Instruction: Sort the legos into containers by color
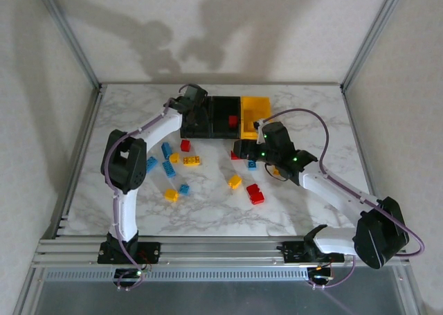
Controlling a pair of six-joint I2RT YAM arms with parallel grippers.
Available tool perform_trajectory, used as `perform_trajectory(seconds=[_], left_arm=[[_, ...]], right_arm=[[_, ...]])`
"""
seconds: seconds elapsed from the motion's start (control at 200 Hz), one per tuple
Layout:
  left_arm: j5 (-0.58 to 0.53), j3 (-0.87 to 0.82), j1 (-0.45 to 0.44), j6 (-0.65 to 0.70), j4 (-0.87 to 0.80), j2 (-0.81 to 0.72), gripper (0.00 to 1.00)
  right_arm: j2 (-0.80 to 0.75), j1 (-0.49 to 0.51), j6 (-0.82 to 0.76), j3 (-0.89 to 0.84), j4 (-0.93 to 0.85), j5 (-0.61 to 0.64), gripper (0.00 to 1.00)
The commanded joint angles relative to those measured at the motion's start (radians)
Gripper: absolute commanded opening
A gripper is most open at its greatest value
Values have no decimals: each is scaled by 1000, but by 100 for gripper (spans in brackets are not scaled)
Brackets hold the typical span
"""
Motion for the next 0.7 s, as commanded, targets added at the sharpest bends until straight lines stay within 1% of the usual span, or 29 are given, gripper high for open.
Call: perform_trajectory(seconds=[0.0, 0.23, 0.31, 0.491, 0.561, 0.696], left_arm=[[-10, 40, 7, -3, -40, 35, 52], [-13, 48, 11, -14, -35, 57, 53], [-16, 54, 12, -11, -42, 63, 56], [-21, 50, 12, -11, -44, 58, 67], [-21, 47, 11, -11, -42, 53, 68], [-11, 36, 11, -14, -43, 34, 73]], right_arm=[[-26, 7, -4, -4, -14, 21, 68], [-32, 7, -8, -7, -19, 23, 68], [-40, 6, -8, -12, -18, 24, 68], [-50, 7, -8, -18, -18, 27, 68], [-49, 7, -8, -18, -19, 26, 68], [-50, 6, -4, -17, -24, 30, 68]])
